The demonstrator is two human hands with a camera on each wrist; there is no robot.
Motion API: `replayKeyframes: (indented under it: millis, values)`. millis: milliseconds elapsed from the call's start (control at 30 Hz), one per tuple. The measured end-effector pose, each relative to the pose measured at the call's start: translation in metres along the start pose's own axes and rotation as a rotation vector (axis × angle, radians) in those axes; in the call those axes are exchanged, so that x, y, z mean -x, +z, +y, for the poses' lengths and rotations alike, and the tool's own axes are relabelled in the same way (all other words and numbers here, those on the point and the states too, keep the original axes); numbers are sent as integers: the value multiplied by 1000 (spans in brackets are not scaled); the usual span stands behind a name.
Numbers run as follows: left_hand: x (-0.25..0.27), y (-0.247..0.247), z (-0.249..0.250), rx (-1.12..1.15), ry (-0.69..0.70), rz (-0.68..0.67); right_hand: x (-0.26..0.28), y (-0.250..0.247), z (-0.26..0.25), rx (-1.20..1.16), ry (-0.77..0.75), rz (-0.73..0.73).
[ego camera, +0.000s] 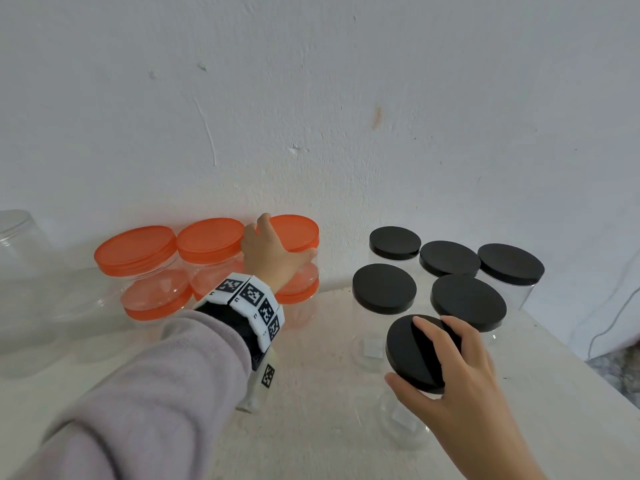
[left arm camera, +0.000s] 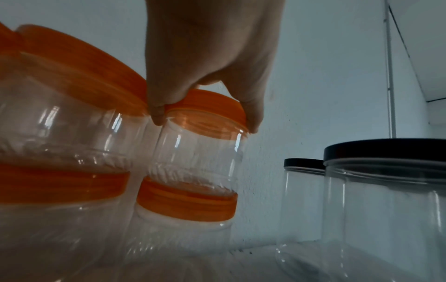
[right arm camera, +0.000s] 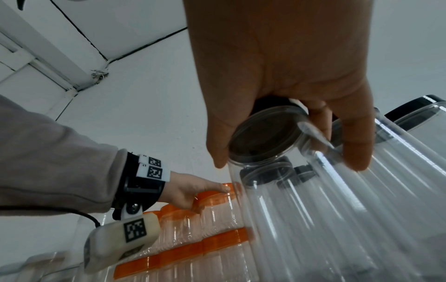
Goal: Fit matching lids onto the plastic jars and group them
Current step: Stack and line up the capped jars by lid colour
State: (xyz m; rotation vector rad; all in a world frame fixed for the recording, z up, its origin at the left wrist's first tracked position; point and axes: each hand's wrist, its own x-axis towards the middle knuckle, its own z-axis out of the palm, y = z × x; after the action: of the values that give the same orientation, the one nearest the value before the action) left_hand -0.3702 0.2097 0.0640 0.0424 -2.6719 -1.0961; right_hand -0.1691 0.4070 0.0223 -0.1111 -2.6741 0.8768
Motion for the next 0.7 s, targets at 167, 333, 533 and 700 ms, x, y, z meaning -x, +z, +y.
replayKeyframes:
  millis: [167, 333, 533, 700]
  values:
    - [17, 8, -6, -15, 48, 65, 1, 1, 0, -11, -1, 24]
    - [51, 22, -23, 140, 86, 113, 1, 2, 1, -14, -1, 27]
    - [77, 46, -43, 385, -129, 112, 1, 2, 0, -12, -1, 36]
    - [62, 57, -43, 321, -327, 68, 1, 3, 1, -16, -6, 40]
